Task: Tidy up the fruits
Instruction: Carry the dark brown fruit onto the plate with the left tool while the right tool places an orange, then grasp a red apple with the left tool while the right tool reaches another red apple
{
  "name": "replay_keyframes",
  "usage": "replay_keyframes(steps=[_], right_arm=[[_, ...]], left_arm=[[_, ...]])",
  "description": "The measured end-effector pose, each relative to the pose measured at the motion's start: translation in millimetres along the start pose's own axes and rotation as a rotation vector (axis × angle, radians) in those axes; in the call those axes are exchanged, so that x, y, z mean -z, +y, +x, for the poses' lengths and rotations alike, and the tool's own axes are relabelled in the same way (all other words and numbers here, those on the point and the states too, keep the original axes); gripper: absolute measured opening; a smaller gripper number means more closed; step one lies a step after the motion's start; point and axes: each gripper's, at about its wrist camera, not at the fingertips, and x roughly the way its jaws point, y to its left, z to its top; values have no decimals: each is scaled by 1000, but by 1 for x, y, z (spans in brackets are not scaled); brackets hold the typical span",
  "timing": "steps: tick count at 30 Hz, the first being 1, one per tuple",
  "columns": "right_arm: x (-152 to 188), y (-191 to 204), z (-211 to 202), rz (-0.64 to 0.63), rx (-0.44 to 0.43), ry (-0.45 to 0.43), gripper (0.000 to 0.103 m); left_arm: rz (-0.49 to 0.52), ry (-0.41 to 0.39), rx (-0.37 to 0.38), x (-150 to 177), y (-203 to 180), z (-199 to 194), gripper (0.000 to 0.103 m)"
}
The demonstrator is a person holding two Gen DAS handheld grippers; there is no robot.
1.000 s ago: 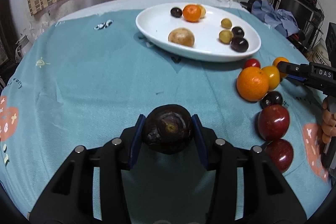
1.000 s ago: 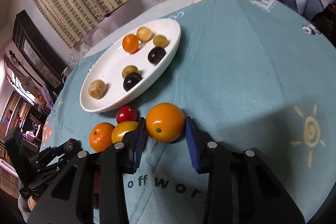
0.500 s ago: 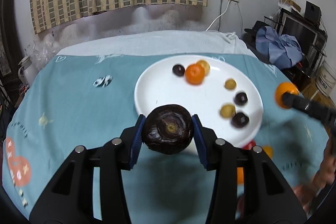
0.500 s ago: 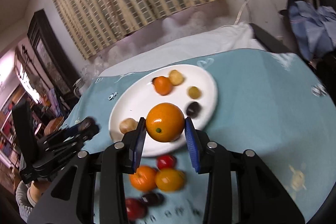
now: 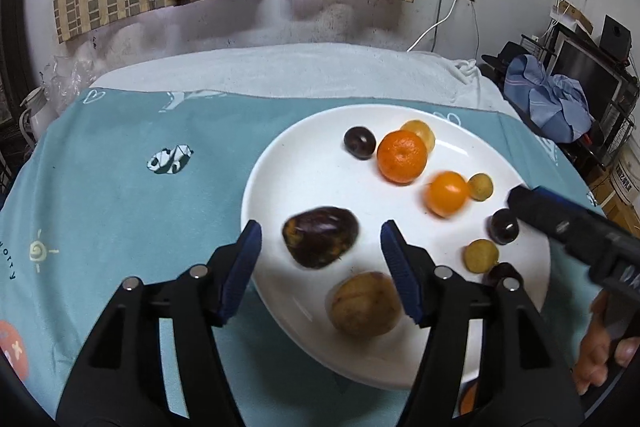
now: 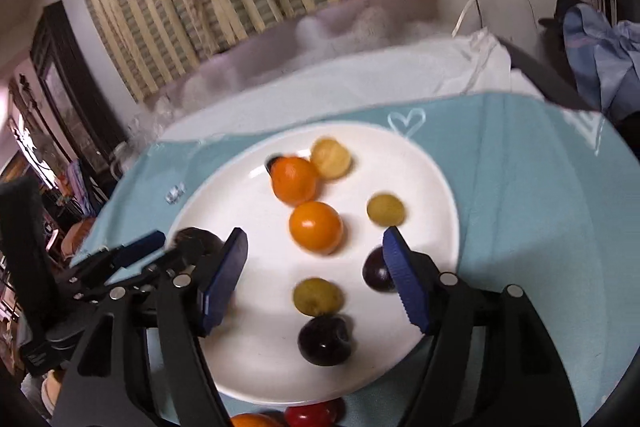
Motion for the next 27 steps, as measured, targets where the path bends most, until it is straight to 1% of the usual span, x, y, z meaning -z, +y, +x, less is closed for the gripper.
replay_keyframes(steps=[4,8,11,13,16,18,21,22,24,27], right_arm=[[-1,7,-33,-4,-26,-13,71],[11,7,-65,10,-26,-27,78],[27,3,-84,9,-7,-34,79],[44,-8,-95,42,-13,-40,80],[67,-25,-107,92,5,-7,80],[77,-32,-112,120,14,2,80],[76,-41,-116,172,-17,-3,81],[76,-42,-117,178,-17,-6,81],[75,-45,-117,185,-9,-4,81],[75,-46,-116,195,-15,7,81]], left_arm=[[11,-40,-31,9,0,-27,72],[12,-35,-20,32,-1,-56,74],[38,-36,3,57,-10,-79,74],[91,-44,15,78,-22,-98,79],[181,-66,27,113,-44,-124,86],[259,-65,49,136,-62,-137,86],[372,-73,45,157,-87,-144,87],[390,-66,52,160,-91,-143,87],[412,-36,55,163,-97,-135,87],[402,9,65,165,-95,-125,87]])
